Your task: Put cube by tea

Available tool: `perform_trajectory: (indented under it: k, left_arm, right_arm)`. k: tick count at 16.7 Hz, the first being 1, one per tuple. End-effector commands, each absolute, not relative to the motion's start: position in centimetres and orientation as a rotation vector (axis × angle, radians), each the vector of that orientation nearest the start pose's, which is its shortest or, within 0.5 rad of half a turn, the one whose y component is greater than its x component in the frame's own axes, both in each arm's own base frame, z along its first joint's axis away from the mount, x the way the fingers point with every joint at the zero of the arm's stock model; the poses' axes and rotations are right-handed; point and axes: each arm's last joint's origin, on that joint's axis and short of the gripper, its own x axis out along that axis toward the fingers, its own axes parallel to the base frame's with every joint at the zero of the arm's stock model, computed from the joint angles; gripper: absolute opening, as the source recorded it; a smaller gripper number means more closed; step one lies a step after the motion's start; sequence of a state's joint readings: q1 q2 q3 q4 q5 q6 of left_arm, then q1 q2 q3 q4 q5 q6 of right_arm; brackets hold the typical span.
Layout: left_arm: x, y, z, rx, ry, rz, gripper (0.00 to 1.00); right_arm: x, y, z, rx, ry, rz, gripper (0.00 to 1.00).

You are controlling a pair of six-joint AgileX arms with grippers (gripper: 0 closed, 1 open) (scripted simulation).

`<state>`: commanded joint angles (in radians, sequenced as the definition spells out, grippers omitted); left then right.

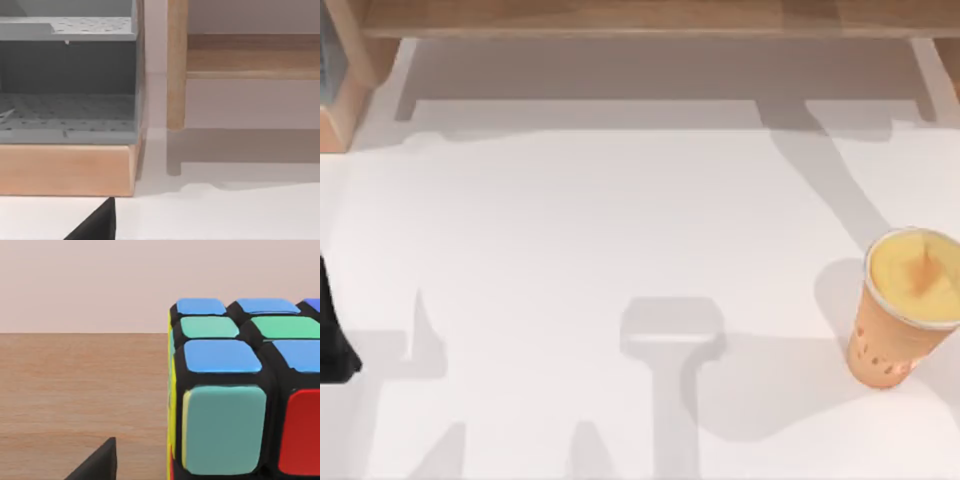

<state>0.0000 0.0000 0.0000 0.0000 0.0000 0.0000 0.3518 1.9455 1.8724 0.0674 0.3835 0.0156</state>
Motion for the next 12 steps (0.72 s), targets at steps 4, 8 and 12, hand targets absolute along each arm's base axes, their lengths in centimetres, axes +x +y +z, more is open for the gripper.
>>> perform_trajectory:
  k: [4, 8, 12]
  left_arm:
    - [10.57, -0.12, 16.00, 0.000, 0.000, 0.000, 1.00]
    - [10.57, -0.12, 16.00, 0.000, 0.000, 0.000, 1.00]
    - [10.57, -0.12, 16.00, 0.000, 0.000, 0.000, 1.00]
  right_arm:
    - [44.10, 15.69, 38.71, 0.000, 0.000, -0.010, 0.62]
    - [44.10, 15.69, 38.71, 0.000, 0.000, -0.010, 0.32]
    - [44.10, 15.69, 38.71, 0.000, 0.000, -0.010, 0.02]
